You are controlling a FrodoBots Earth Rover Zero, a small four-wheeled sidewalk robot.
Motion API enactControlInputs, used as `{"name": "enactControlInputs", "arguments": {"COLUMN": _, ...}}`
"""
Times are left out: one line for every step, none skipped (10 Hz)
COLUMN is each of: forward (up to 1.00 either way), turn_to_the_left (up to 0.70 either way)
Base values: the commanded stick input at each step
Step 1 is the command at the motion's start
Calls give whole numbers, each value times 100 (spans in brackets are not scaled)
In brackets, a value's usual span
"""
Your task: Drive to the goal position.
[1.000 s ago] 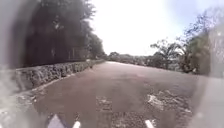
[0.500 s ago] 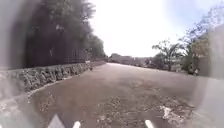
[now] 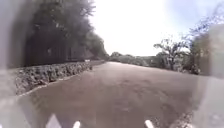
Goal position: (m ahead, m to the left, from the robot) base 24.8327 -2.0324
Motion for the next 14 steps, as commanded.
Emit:
{"name": "enactControlInputs", "arguments": {"forward": 85, "turn_to_the_left": 0}}
{"name": "enactControlInputs", "arguments": {"forward": 85, "turn_to_the_left": 0}}
{"name": "enactControlInputs", "arguments": {"forward": 85, "turn_to_the_left": 0}}
{"name": "enactControlInputs", "arguments": {"forward": 85, "turn_to_the_left": 0}}
{"name": "enactControlInputs", "arguments": {"forward": 85, "turn_to_the_left": 0}}
{"name": "enactControlInputs", "arguments": {"forward": 85, "turn_to_the_left": 0}}
{"name": "enactControlInputs", "arguments": {"forward": 85, "turn_to_the_left": 0}}
{"name": "enactControlInputs", "arguments": {"forward": 85, "turn_to_the_left": 0}}
{"name": "enactControlInputs", "arguments": {"forward": 85, "turn_to_the_left": 0}}
{"name": "enactControlInputs", "arguments": {"forward": 85, "turn_to_the_left": 0}}
{"name": "enactControlInputs", "arguments": {"forward": 85, "turn_to_the_left": 0}}
{"name": "enactControlInputs", "arguments": {"forward": 85, "turn_to_the_left": 0}}
{"name": "enactControlInputs", "arguments": {"forward": 85, "turn_to_the_left": 0}}
{"name": "enactControlInputs", "arguments": {"forward": 85, "turn_to_the_left": 0}}
